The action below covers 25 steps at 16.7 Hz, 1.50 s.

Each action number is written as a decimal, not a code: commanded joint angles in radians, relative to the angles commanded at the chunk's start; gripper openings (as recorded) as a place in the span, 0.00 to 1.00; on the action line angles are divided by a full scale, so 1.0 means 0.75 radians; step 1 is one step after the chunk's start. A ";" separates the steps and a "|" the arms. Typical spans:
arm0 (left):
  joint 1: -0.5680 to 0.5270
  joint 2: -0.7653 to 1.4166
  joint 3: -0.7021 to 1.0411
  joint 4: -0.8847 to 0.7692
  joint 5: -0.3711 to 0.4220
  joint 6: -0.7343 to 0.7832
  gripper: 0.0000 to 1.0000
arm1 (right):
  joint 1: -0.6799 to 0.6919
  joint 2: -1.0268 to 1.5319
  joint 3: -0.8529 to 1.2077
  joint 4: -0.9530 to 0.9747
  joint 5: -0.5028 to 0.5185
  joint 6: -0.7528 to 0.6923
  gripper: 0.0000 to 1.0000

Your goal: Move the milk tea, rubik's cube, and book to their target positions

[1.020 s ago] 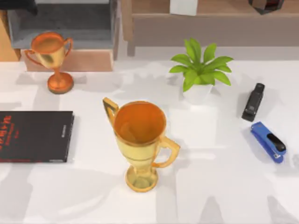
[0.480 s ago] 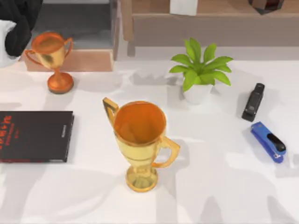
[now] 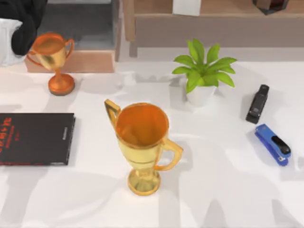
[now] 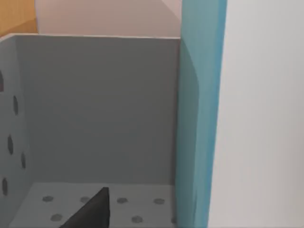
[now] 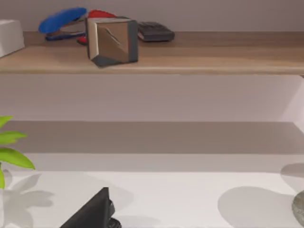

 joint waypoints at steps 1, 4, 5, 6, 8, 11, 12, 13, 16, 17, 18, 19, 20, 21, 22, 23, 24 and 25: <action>0.000 0.011 0.017 -0.003 0.002 0.000 1.00 | 0.000 0.000 0.000 0.000 0.000 0.000 1.00; 0.003 0.075 0.106 -0.027 0.009 0.000 1.00 | 0.000 0.000 0.000 0.000 0.000 0.000 1.00; 0.005 0.098 0.138 -0.036 0.011 0.000 1.00 | 0.000 0.000 0.000 0.000 0.000 0.000 1.00; 0.006 0.118 0.166 -0.045 0.013 -0.001 1.00 | 0.000 0.000 0.000 0.000 0.000 0.000 1.00; 0.008 0.139 0.197 -0.054 0.015 -0.001 1.00 | 0.000 0.000 0.000 0.000 0.000 0.000 1.00; 0.008 0.139 0.198 -0.054 0.015 -0.001 1.00 | 0.000 0.000 0.000 0.000 0.000 0.000 1.00; 0.008 0.139 0.198 -0.054 0.015 -0.001 0.92 | 0.000 0.000 0.000 0.000 0.000 0.000 1.00; 0.008 0.139 0.198 -0.054 0.015 -0.001 0.85 | 0.000 0.000 0.000 0.000 0.000 0.000 1.00; 0.008 0.139 0.198 -0.054 0.015 -0.001 0.62 | 0.000 0.000 0.000 0.000 0.000 0.000 1.00; 0.008 0.139 0.198 -0.054 0.015 -0.001 0.55 | 0.000 0.000 0.000 0.000 0.000 0.000 1.00; 0.008 0.139 0.198 -0.054 0.015 -0.001 0.47 | 0.000 0.000 0.000 0.000 0.000 0.000 1.00; 0.008 0.139 0.198 -0.054 0.015 -0.001 0.40 | 0.000 0.000 0.000 0.000 0.000 0.000 1.00; 0.008 0.139 0.198 -0.054 0.015 -0.001 0.32 | 0.000 0.000 0.000 0.000 0.000 0.000 1.00; 0.008 0.139 0.198 -0.054 0.015 -0.001 0.25 | 0.000 0.000 0.000 0.000 0.000 0.000 1.00; 0.008 0.139 0.198 -0.054 0.015 -0.001 0.17 | 0.000 0.000 0.000 0.000 0.000 0.000 1.00; 0.008 0.139 0.198 -0.054 0.015 -0.001 0.10 | 0.000 0.000 0.000 0.000 0.000 0.000 1.00; 0.008 0.139 0.198 -0.054 0.015 -0.001 0.02 | 0.000 0.000 0.000 0.000 0.000 0.000 1.00; 0.008 0.139 0.198 -0.054 0.015 -0.001 0.00 | 0.000 0.000 0.000 0.000 0.000 0.000 1.00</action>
